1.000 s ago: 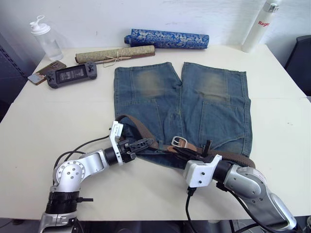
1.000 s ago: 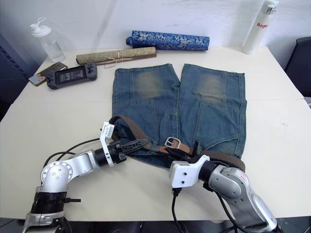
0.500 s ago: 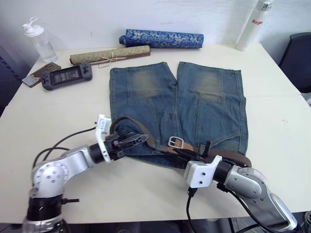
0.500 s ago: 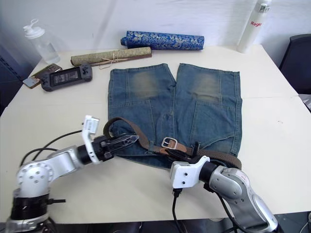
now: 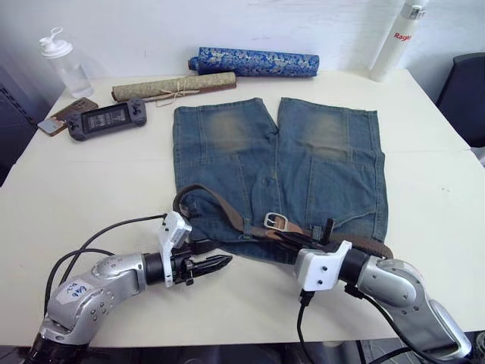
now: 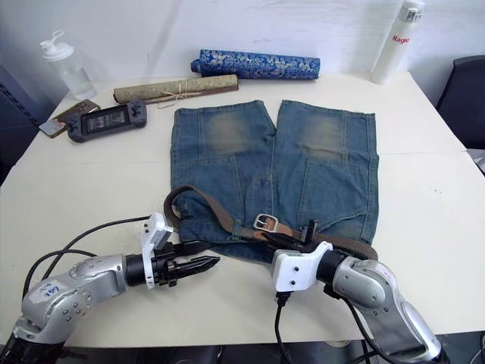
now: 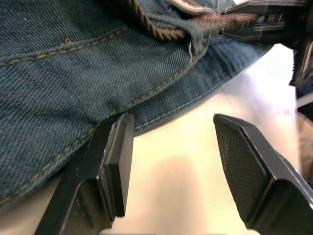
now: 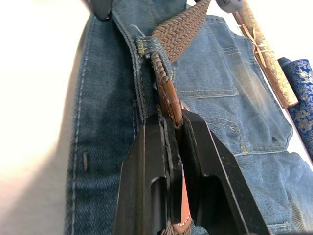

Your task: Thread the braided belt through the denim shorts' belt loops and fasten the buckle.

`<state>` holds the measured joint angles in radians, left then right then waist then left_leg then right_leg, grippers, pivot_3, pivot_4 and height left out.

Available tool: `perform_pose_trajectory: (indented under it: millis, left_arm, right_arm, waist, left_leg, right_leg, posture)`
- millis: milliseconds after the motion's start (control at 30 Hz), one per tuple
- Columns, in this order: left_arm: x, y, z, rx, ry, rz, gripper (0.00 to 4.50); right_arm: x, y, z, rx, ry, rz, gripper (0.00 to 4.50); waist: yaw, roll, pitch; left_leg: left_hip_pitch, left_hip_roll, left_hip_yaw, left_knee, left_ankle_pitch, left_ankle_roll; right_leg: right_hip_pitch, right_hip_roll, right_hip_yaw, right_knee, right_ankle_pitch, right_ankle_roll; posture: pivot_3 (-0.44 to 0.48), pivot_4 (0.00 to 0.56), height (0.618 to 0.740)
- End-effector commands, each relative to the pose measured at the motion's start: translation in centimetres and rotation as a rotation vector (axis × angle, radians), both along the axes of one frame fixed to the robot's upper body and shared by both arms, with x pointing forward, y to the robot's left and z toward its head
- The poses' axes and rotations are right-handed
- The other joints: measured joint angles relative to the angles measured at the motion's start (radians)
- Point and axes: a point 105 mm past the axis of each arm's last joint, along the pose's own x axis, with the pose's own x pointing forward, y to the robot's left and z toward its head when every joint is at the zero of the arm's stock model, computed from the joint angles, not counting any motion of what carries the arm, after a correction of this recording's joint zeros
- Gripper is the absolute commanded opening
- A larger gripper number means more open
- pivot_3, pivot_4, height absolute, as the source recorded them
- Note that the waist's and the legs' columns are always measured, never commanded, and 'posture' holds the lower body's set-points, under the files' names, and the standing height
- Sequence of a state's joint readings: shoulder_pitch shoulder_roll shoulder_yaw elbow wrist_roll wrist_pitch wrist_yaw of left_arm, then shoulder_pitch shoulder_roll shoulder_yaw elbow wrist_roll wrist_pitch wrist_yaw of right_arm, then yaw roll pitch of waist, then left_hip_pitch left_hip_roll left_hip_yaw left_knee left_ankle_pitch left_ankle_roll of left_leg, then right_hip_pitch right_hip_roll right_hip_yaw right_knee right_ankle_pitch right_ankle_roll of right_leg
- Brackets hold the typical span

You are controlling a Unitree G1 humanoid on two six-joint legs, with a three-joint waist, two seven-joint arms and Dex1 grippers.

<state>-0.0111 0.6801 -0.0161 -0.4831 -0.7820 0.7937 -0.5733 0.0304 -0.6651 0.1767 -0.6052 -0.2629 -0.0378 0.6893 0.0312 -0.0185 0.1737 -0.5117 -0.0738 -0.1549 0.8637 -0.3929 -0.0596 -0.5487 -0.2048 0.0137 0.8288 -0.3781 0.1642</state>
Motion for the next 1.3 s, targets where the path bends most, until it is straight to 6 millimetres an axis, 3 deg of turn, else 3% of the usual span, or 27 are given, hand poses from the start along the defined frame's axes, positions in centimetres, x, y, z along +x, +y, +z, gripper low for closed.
perform_pose_trajectory:
  millis: [33,267,533,633,700,800,933,1200,1300]
  left_arm:
    - [-0.8,1.7,-3.4,0.129,0.088,0.025,2.89]
    - [-1.2,2.6,-4.8,0.167,0.112,0.034,2.89]
    - [-1.2,2.5,-5.2,0.161,0.120,0.031,2.89]
    - [-1.1,2.7,-5.3,0.165,0.118,0.039,2.89]
    - [-1.1,2.8,-5.2,0.166,0.112,0.044,2.89]
    - [-0.9,2.8,-4.5,0.153,0.083,0.055,2.89]
    - [-0.8,2.9,-2.4,0.106,0.025,0.058,2.89]
    - [-4.2,2.7,6.3,-0.158,-0.017,-0.157,2.89]
    - [-3.6,2.7,8.5,-0.223,-0.061,-0.136,2.89]
  right_arm:
    - [-0.1,-1.2,3.1,0.004,-0.077,-0.017,0.00]
    - [0.9,-4.9,7.8,-0.030,-0.150,-0.111,0.00]
    - [3.2,-12.5,9.7,-0.160,-0.232,-0.332,0.00]
    - [3.9,-13.8,10.0,-0.167,-0.251,-0.372,0.00]
    - [4.0,-13.2,10.2,-0.146,-0.260,-0.352,0.00]
    - [3.8,-10.8,10.2,-0.076,-0.246,-0.273,0.00]
    - [3.6,-8.7,9.7,-0.028,-0.197,-0.209,0.00]
    - [3.3,-4.0,9.3,0.049,-0.096,-0.062,0.00]
    - [3.5,-2.8,8.9,0.034,-0.089,-0.029,0.00]
  waist:
    - [-0.002,0.000,0.000]
    - [-0.003,0.003,-0.005]
    - [-0.002,0.004,-0.008]
    - [-0.002,0.007,-0.009]
    - [-0.003,0.008,-0.010]
    - [-0.004,0.010,-0.011]
    - [-0.004,0.010,-0.011]
    - [-0.011,0.005,-0.005]
    - [-0.005,0.005,-0.005]
  left_leg:
    - [0.000,0.000,0.000,0.000,0.000,0.000]
    - [0.001,0.001,0.000,0.000,0.000,0.001]
    - [0.001,0.001,0.001,0.000,0.000,0.001]
    - [0.001,0.001,0.002,0.000,0.000,0.001]
    - [0.001,0.001,0.002,0.000,0.000,0.001]
    - [0.001,0.001,0.003,0.000,0.000,0.001]
    - [0.001,0.001,0.002,0.000,0.000,0.001]
    - [-0.001,0.004,-0.001,0.000,0.000,0.001]
    - [-0.002,0.002,-0.001,0.000,0.000,0.001]
  right_leg:
    - [0.000,0.000,0.000,0.000,0.000,0.000]
    - [0.001,0.000,-0.001,0.000,0.000,0.000]
    - [0.002,-0.001,-0.001,-0.001,0.000,0.000]
    - [0.002,-0.001,-0.001,-0.001,0.000,0.000]
    - [0.002,-0.001,-0.001,-0.001,0.000,0.000]
    - [0.002,-0.001,-0.001,0.000,0.000,0.000]
    - [0.002,-0.001,-0.001,0.000,0.000,0.000]
    - [-0.002,0.002,-0.003,0.001,-0.001,-0.002]
    - [-0.002,0.000,-0.003,0.000,-0.001,-0.002]
  posture:
    - [0.000,0.150,0.637]
    - [0.000,0.150,0.637]
    - [0.000,0.150,0.637]
    - [0.000,0.150,0.637]
    - [0.000,0.150,0.637]
    - [0.000,0.150,0.637]
    - [0.000,0.150,0.637]
    - [0.000,0.150,0.637]
    - [0.000,0.150,0.637]
